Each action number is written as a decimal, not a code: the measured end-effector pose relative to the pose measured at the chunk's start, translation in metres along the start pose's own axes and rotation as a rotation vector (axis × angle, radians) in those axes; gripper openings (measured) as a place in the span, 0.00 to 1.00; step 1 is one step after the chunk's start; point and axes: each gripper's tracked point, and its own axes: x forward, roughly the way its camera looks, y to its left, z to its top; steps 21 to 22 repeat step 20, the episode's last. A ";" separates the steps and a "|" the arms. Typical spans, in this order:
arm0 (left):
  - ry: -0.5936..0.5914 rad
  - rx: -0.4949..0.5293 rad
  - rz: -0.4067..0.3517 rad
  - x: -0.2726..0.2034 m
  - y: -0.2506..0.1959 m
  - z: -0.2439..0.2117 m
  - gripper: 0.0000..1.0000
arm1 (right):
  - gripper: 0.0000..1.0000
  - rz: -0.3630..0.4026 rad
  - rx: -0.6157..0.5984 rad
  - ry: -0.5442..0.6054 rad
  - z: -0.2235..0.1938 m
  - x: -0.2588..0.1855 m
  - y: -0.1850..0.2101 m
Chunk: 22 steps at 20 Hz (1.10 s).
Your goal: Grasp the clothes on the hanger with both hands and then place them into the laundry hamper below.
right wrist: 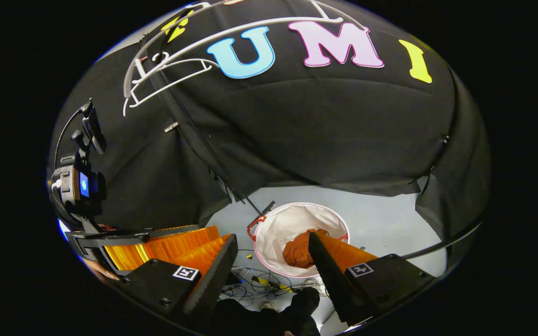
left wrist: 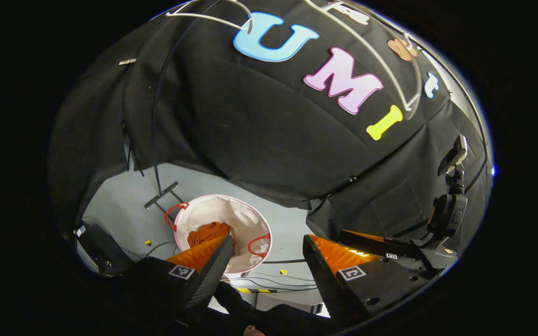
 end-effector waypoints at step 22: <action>-0.543 0.469 -0.157 -0.241 -0.071 0.076 0.90 | 0.98 -0.181 -0.106 -0.634 0.066 -0.236 0.103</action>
